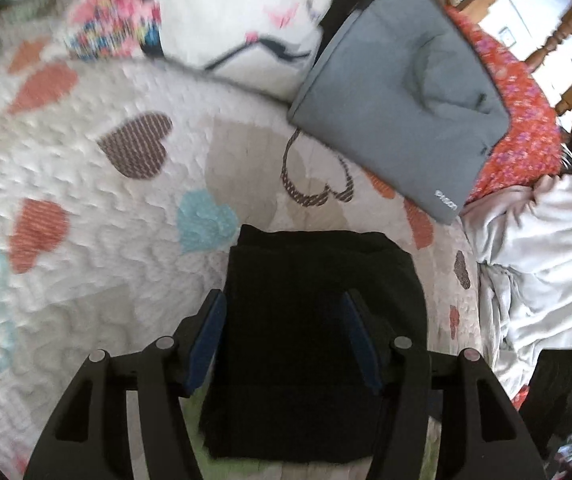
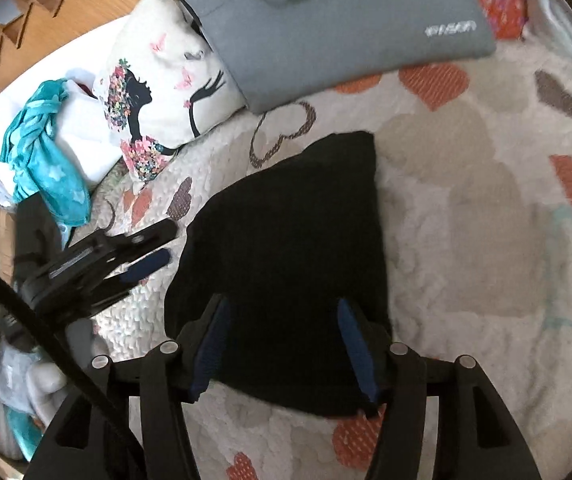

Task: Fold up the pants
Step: 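Lift both grippers away from the pants stack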

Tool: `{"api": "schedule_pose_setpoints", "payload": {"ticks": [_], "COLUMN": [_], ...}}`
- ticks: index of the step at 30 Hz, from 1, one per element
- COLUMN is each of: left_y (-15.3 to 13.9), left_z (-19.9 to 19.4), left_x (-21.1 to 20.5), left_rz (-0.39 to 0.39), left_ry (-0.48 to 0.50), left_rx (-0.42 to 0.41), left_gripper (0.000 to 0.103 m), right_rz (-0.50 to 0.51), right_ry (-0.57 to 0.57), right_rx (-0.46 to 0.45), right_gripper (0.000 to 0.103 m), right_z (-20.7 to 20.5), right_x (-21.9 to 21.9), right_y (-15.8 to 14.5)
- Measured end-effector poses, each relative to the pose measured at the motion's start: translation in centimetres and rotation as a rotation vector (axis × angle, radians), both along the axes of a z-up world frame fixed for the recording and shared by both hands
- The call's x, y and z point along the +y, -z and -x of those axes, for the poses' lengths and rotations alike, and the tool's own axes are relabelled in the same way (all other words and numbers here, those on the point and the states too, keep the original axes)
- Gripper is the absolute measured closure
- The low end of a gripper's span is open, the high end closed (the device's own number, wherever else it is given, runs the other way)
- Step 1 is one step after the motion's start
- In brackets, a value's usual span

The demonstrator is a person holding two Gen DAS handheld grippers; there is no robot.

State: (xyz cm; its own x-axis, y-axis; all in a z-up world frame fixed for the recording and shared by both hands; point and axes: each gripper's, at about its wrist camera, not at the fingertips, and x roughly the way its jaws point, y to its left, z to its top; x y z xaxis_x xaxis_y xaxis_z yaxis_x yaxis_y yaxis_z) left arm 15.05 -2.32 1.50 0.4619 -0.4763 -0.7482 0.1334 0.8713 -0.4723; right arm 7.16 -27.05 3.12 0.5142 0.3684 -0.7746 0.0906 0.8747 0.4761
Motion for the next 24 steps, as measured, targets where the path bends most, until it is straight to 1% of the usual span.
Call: {"api": "schedule_pose_setpoints", "payload": {"ticks": [1, 4, 6, 7, 8, 9, 10, 11, 12, 14, 16, 18, 19, 21, 24], "left_y": [-0.7, -3.7, -6.0, -7.1, -7.7, -8.2, -8.7, -9.2, -9.5, -9.9, -9.9, -9.4, -9.0, -8.3, -7.0], "left_z": [0.9, 4.8, 7.8, 9.9, 11.4, 13.1, 15.4, 17.0, 18.5, 21.7, 23.8, 25.4, 25.7, 25.6, 24.9], "left_x": [0.2, 0.5, 0.4, 0.4, 0.4, 0.8, 1.2, 1.7, 2.1, 2.8, 3.3, 3.5, 3.6, 3.6, 3.6], "left_rz": [-0.016, -0.105, -0.180, -0.239, -0.274, -0.304, -0.333, -0.347, -0.355, -0.362, -0.382, -0.430, -0.451, -0.448, -0.411], "left_ry": [-0.005, -0.034, -0.063, -0.091, -0.114, -0.140, -0.182, -0.214, -0.243, -0.291, -0.328, -0.364, -0.367, -0.320, -0.255], "left_rx": [-0.027, -0.157, -0.288, -0.373, -0.429, -0.484, -0.549, -0.589, -0.626, -0.689, -0.714, -0.708, -0.695, -0.643, -0.537], "left_gripper": [0.044, 0.044, 0.044, 0.040, 0.030, 0.024, 0.014, 0.009, 0.007, 0.000, 0.000, 0.000, 0.000, 0.000, 0.000], "right_rz": [0.010, 0.011, 0.020, 0.034, 0.050, 0.069, 0.082, 0.087, 0.092, 0.104, 0.138, 0.161, 0.174, 0.206, 0.277], "right_ry": [0.005, 0.024, 0.029, 0.030, 0.030, 0.032, 0.034, 0.036, 0.040, 0.050, 0.060, 0.062, 0.062, 0.061, 0.050], "right_rx": [-0.009, -0.022, -0.031, -0.037, -0.041, -0.047, -0.052, -0.054, -0.056, -0.059, -0.065, -0.071, -0.075, -0.093, -0.128], "right_gripper": [0.041, 0.041, 0.041, 0.041, 0.041, 0.041, 0.041, 0.041, 0.041, 0.041, 0.040, 0.038, 0.035, 0.032, 0.031], "right_z": [1.0, 3.5, 5.9, 7.0, 7.9, 9.1, 10.3, 11.2, 12.4, 13.9, 15.3, 16.1, 16.5, 16.9, 17.5], "right_x": [0.2, 0.3, 0.9, 1.2, 1.6, 1.9, 2.3, 2.6, 3.0, 3.5, 4.1, 4.5, 4.8, 5.3, 6.4], "right_y": [-0.3, -0.5, -0.3, -0.2, -0.1, 0.1, 0.2, 0.4, 0.6, 0.8, 1.0, 1.1, 1.1, 0.9, 0.5]}}
